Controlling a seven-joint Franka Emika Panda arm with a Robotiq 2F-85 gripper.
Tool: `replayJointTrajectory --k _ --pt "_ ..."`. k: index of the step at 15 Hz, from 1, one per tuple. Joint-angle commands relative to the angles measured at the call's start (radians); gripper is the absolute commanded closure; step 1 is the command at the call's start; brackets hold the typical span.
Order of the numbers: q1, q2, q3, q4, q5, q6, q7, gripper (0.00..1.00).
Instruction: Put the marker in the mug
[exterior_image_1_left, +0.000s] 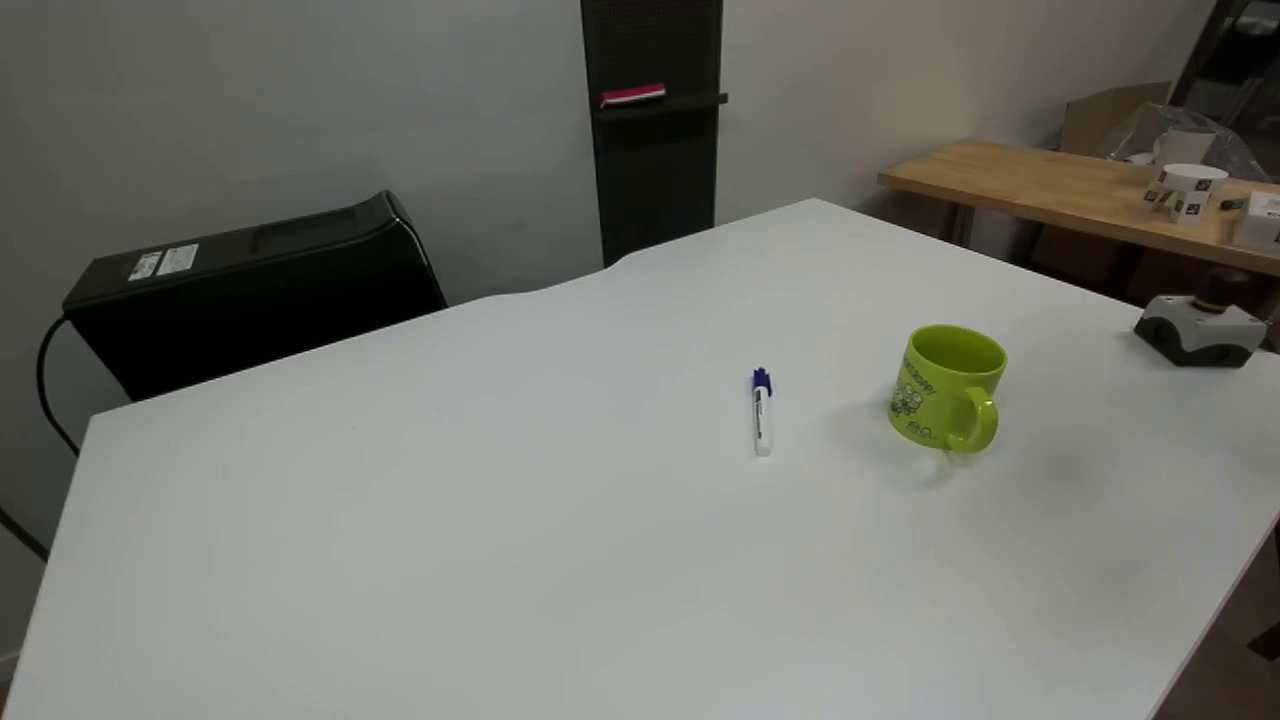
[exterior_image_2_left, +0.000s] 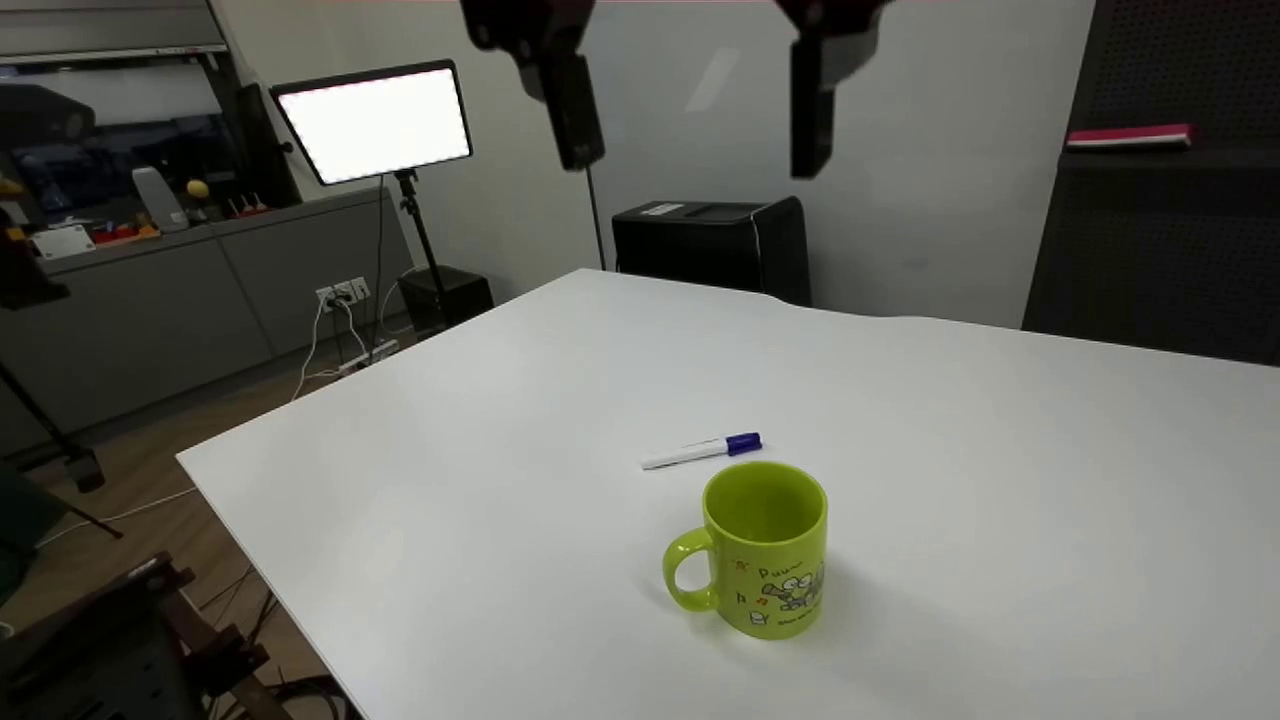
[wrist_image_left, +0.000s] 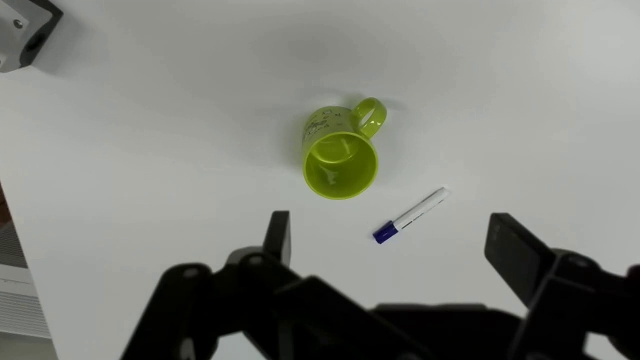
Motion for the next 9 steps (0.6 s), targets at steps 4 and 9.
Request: replayJointTrajectory --k 4,9 --pt "-0.008 0.275 0.052 0.147 0.071 0.067 0.037 0.00" --pt "-0.033 0.417 0.125 0.218 0.056 0.150 0.188 0.00"
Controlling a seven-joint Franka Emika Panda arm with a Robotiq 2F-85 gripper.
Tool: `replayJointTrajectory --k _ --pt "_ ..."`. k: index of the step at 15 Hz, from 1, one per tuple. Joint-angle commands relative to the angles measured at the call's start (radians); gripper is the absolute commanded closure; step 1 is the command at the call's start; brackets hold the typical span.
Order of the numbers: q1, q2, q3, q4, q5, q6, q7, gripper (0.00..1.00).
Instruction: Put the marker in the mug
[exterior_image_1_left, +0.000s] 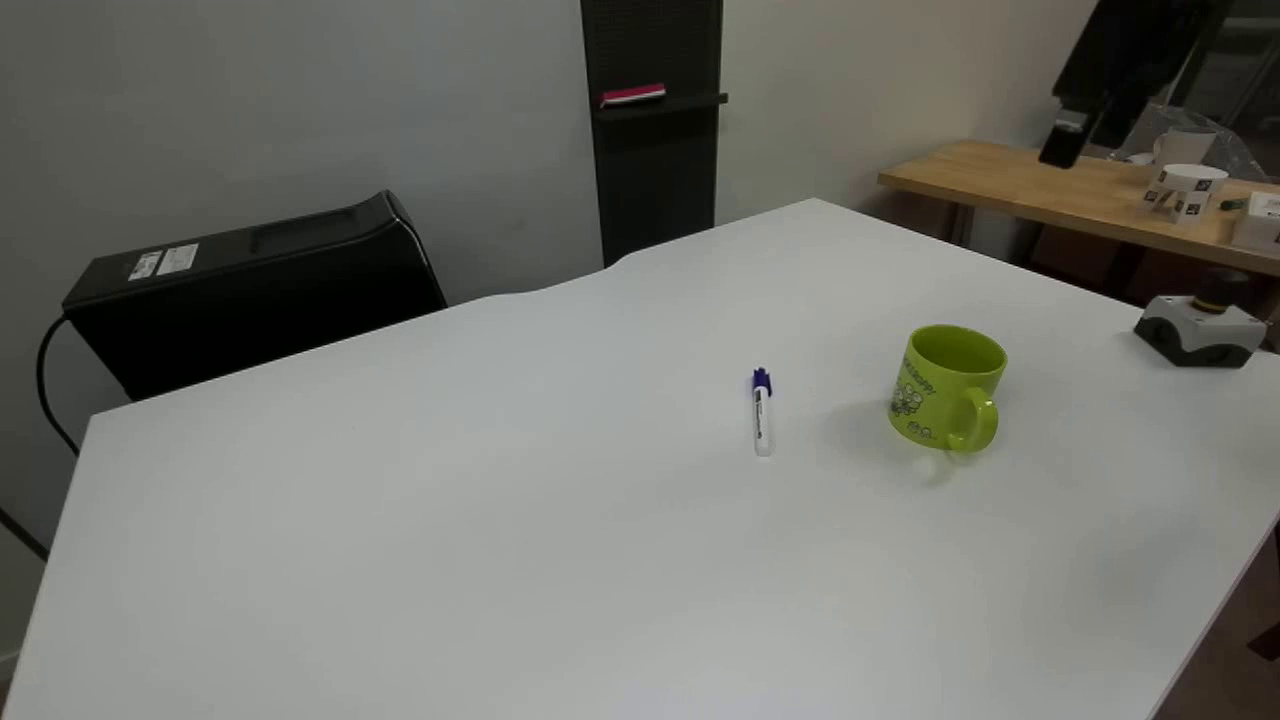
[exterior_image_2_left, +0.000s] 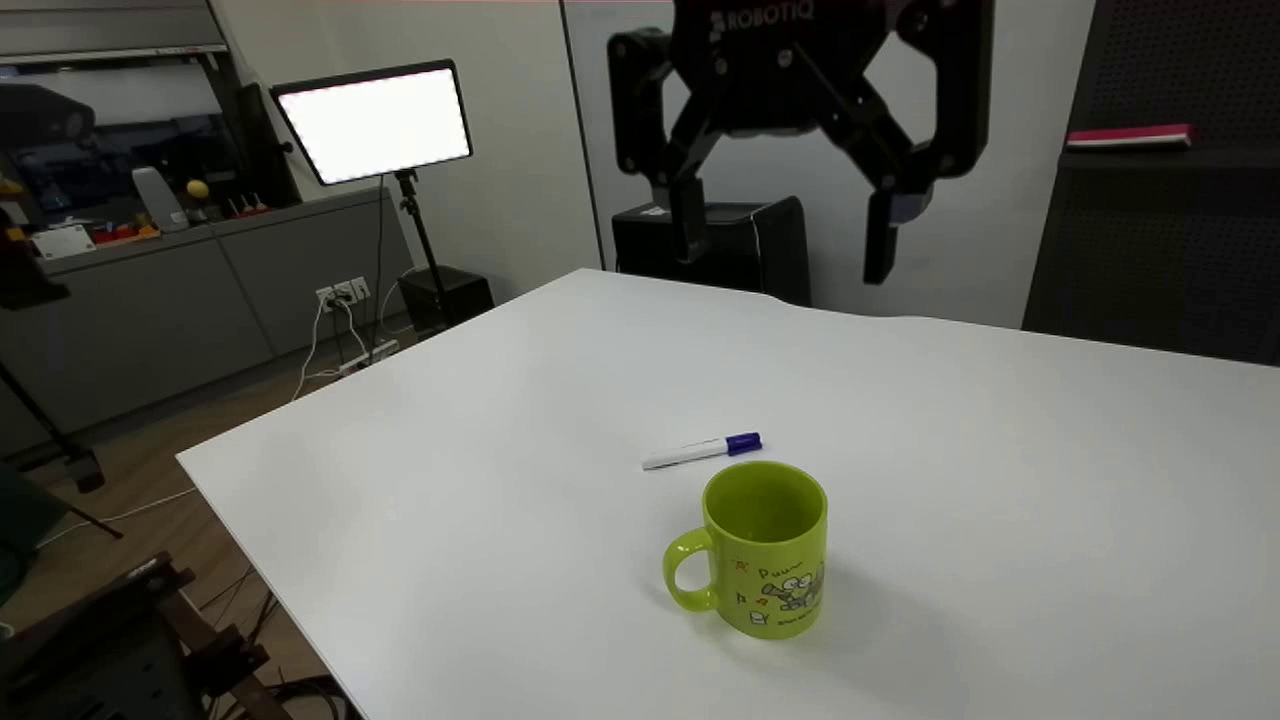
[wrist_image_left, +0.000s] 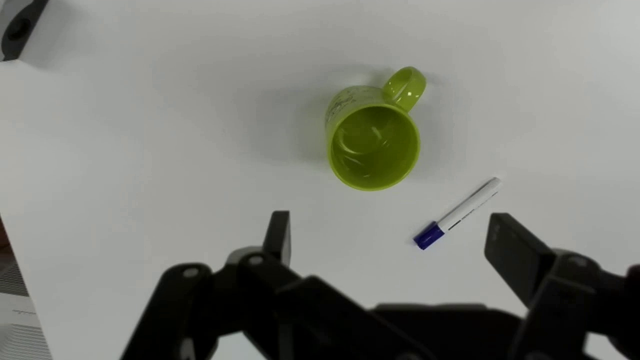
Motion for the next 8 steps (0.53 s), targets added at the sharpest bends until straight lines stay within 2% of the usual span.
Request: replayJointTrajectory --k 1,5,8 --pt "-0.027 0.115 0.062 0.083 -0.015 0.048 0.160 0.00" --pt "-0.032 0.196 0.103 0.124 -0.054 0.094 0.329 0.00" --pt "-0.021 0.235 0.121 0.148 -0.068 0.084 0.449 0.00"
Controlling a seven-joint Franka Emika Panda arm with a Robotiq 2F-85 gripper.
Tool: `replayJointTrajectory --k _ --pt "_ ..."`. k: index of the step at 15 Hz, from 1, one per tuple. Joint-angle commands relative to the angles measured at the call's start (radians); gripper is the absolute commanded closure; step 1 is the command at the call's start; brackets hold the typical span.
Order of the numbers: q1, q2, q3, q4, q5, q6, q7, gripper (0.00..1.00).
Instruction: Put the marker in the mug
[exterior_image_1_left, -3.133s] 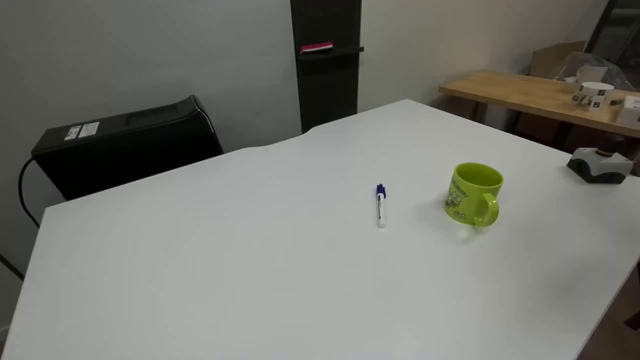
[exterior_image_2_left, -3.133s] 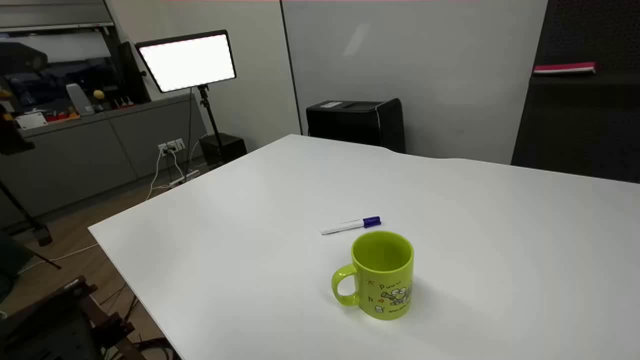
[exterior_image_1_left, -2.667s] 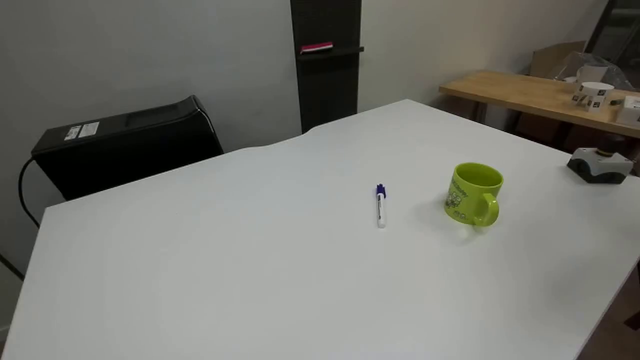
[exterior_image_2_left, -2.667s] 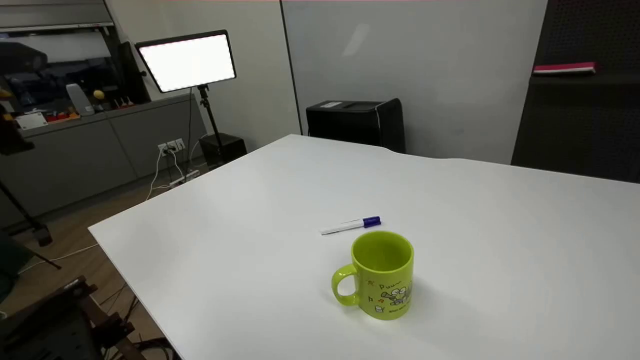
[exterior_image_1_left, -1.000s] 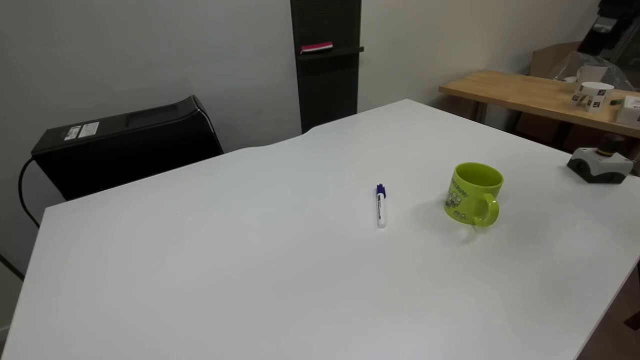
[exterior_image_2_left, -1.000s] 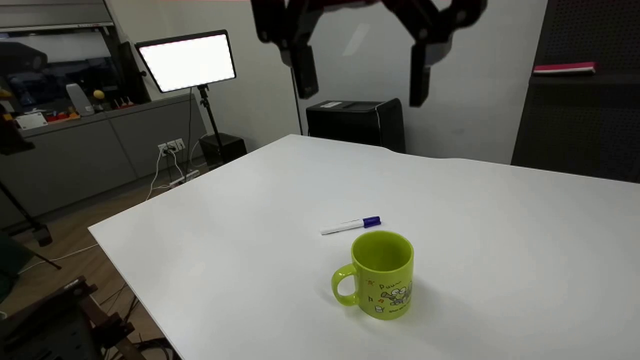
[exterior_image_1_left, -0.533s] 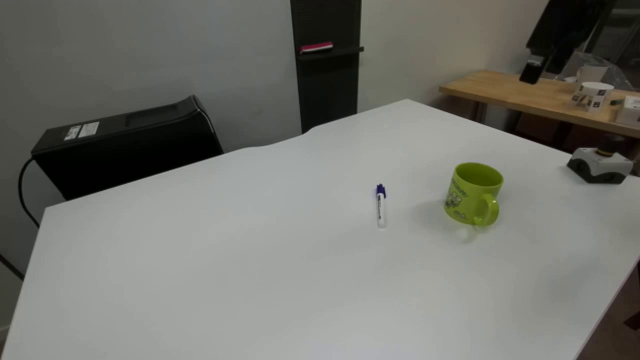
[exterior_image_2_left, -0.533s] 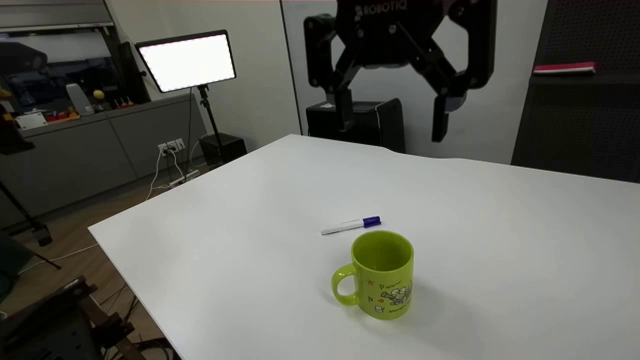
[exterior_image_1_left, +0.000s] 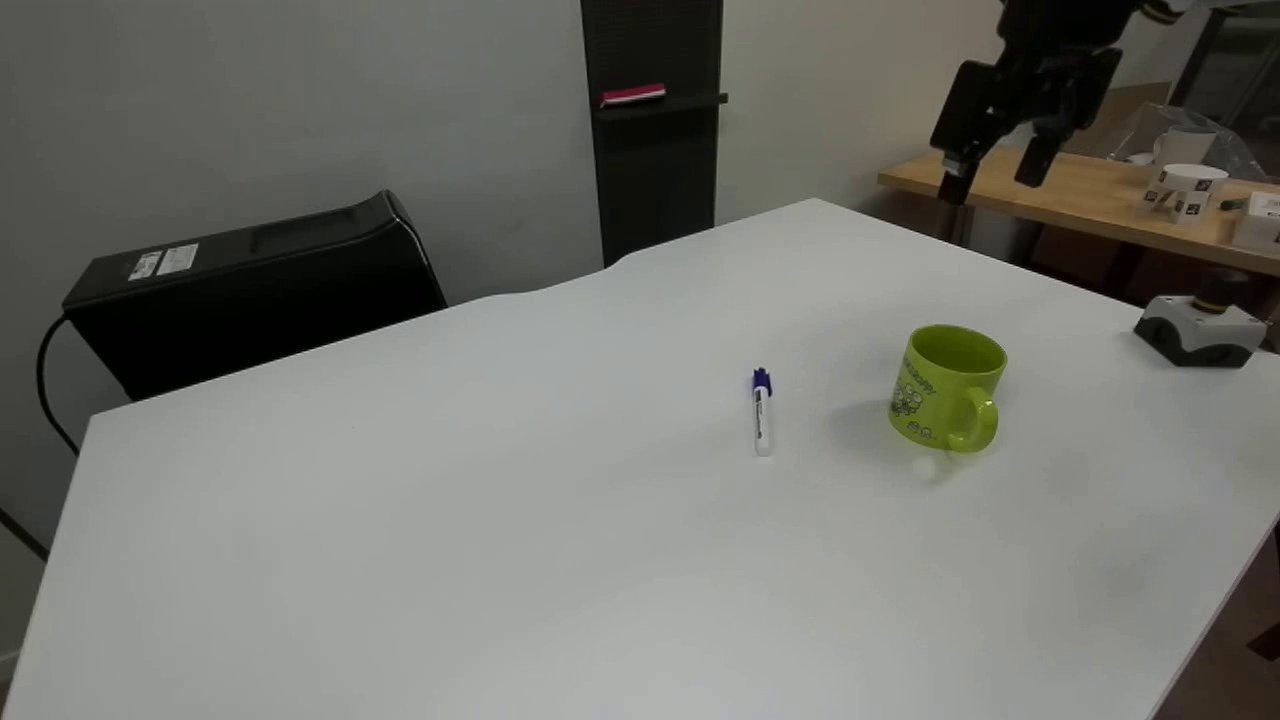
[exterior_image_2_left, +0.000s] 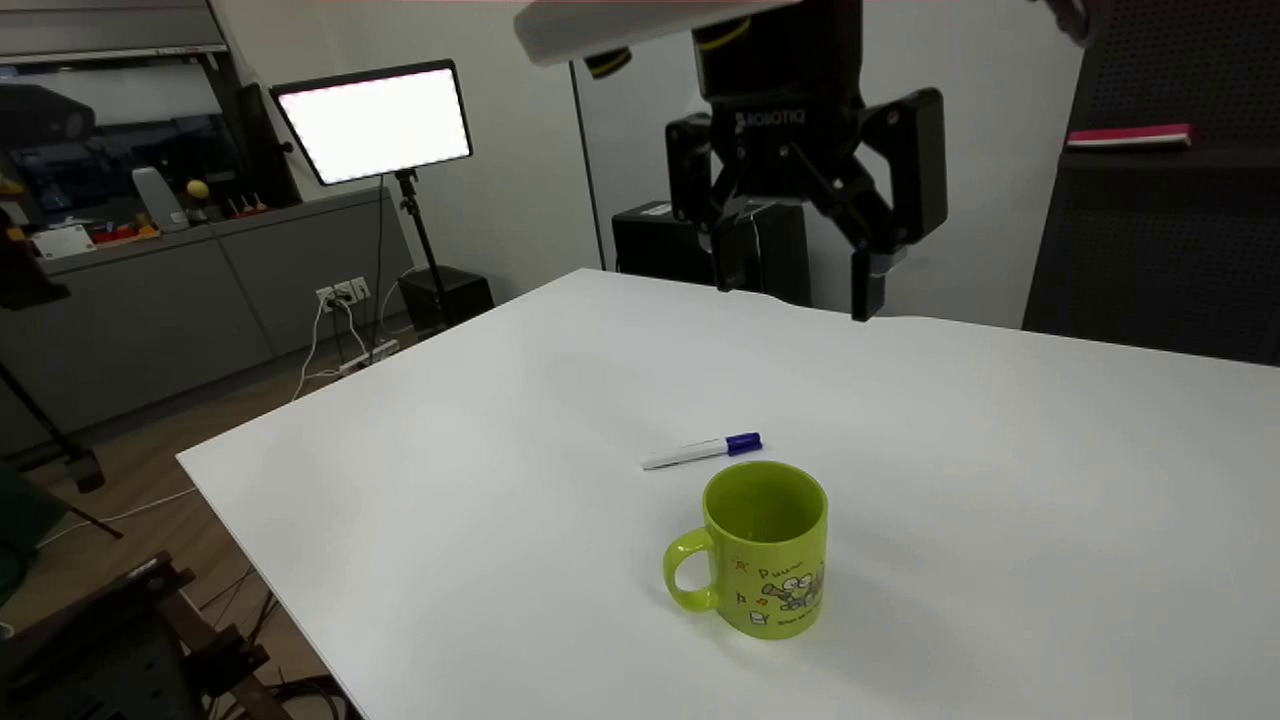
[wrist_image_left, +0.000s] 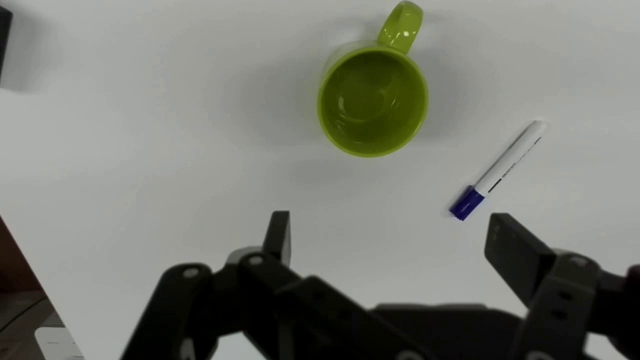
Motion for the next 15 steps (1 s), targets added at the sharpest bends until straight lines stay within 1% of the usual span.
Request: replayJointTrajectory --k 1,8,13,15 --pt "0.000 0.054 0.030 0.052 -0.033 -0.010 0.170 0.00" --pt "0.037 0.087 0.065 0.070 -0.030 0.011 0.386 0.00" --pt "0.072 0.111 0.070 0.082 -0.040 0.058 0.567 0.00" --pt "0.089 0.129 0.071 0.095 -0.044 0.062 0.611 0.00"
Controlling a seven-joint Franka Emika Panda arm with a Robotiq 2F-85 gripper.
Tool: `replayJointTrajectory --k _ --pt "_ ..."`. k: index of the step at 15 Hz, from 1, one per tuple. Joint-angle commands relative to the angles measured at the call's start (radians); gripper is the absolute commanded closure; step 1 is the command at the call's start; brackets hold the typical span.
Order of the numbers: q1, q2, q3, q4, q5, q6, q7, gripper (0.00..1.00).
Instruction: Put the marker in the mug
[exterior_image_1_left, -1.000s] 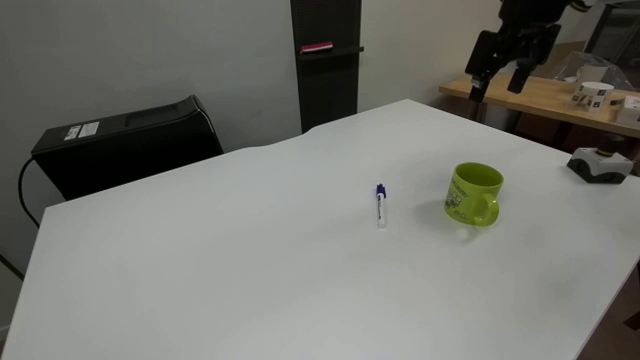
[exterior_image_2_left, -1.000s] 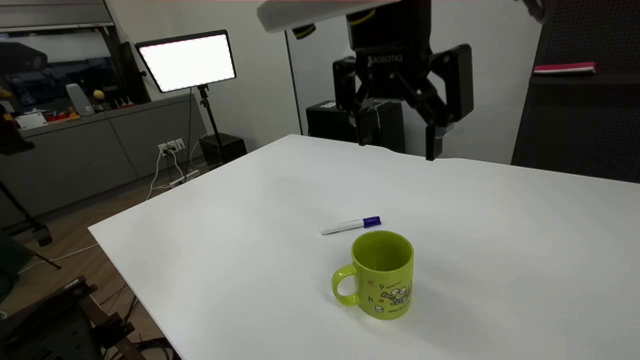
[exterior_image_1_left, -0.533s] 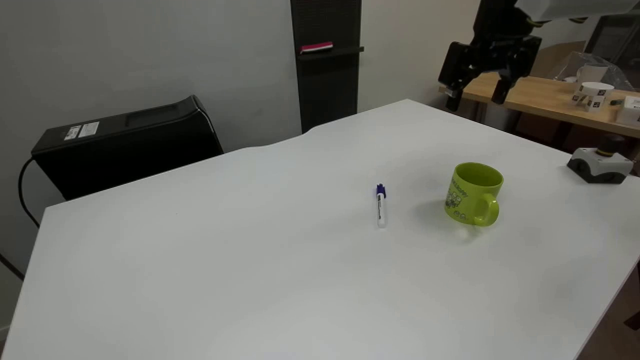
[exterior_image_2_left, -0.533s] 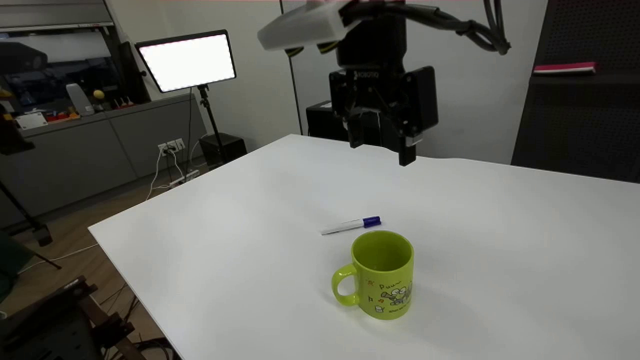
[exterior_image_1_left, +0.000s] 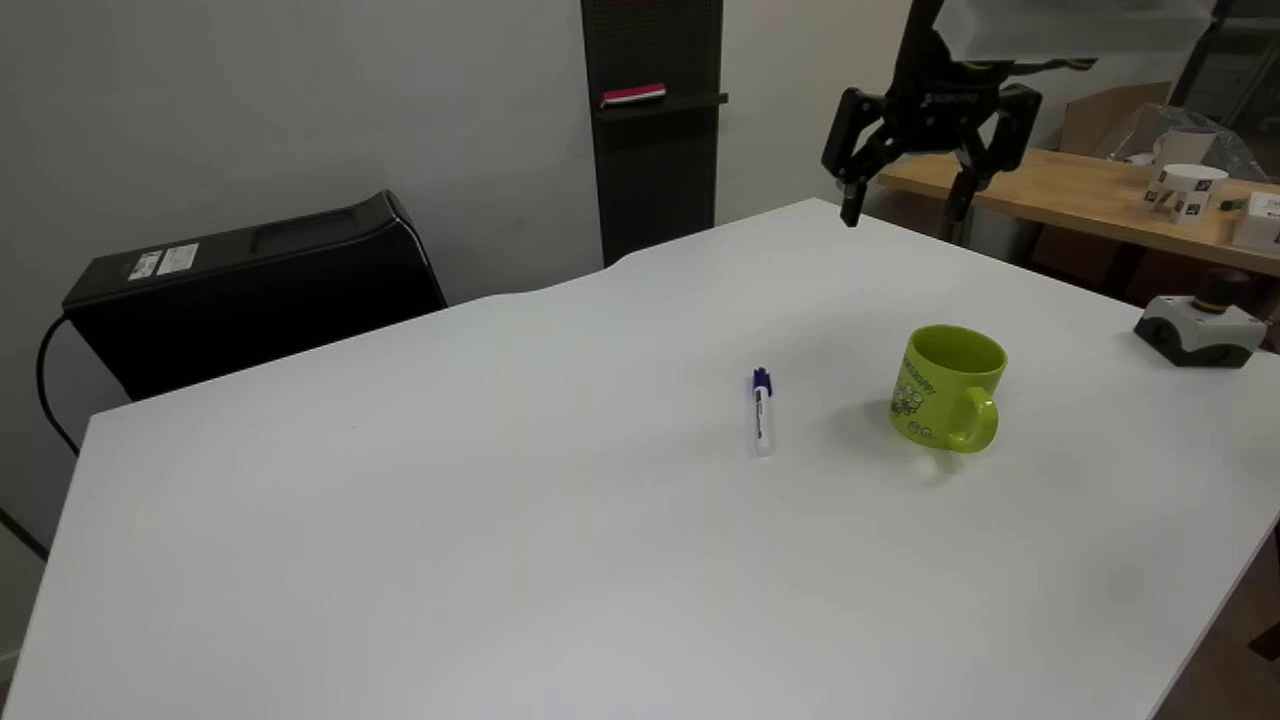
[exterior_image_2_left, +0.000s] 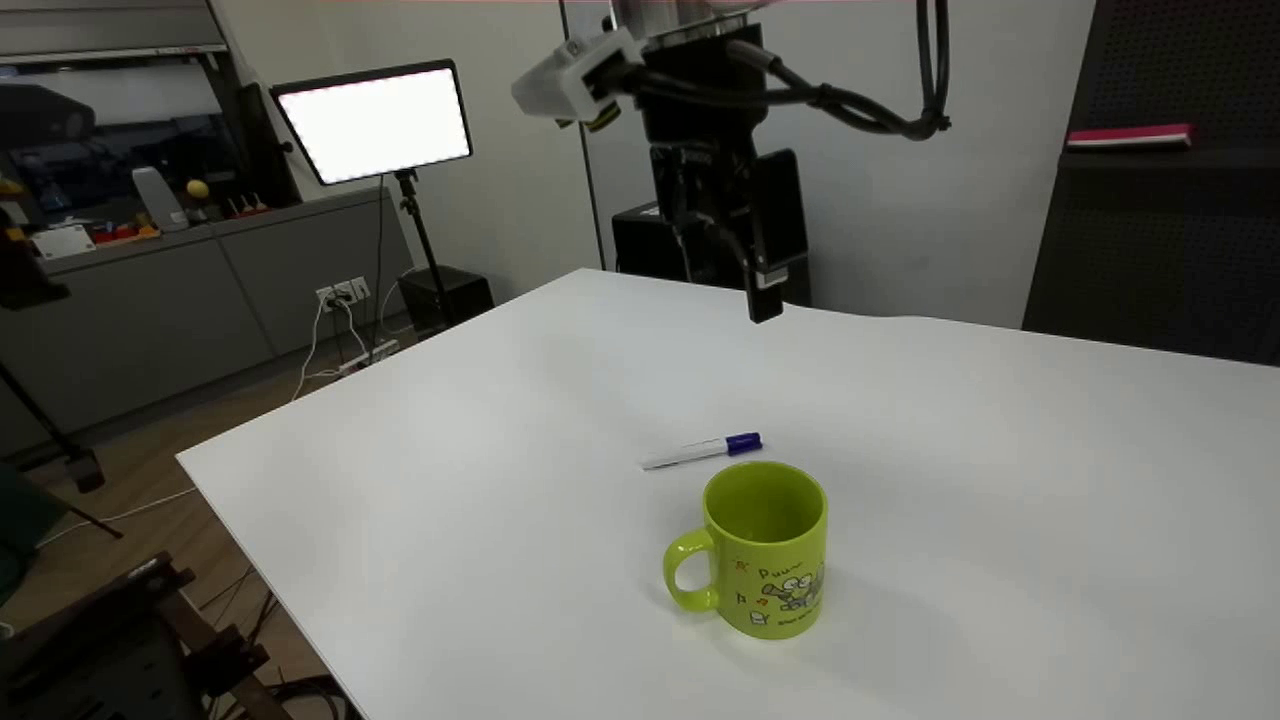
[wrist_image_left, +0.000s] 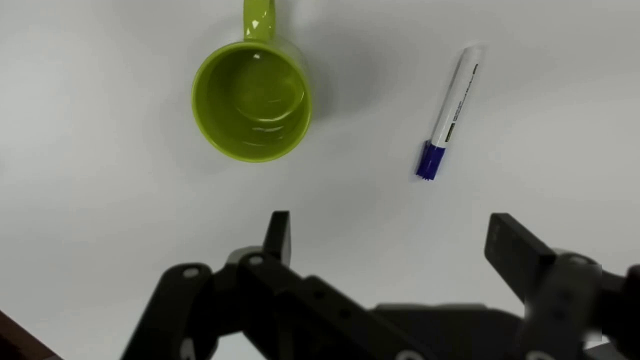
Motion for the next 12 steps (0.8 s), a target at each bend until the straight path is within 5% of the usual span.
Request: replayJointTrajectory --k 1,12 --pt "0.023 0.036 0.009 0.044 -0.004 -0.004 0.091 0.00" --pt "0.020 0.024 0.009 0.021 -0.003 0.003 0.053 0.00"
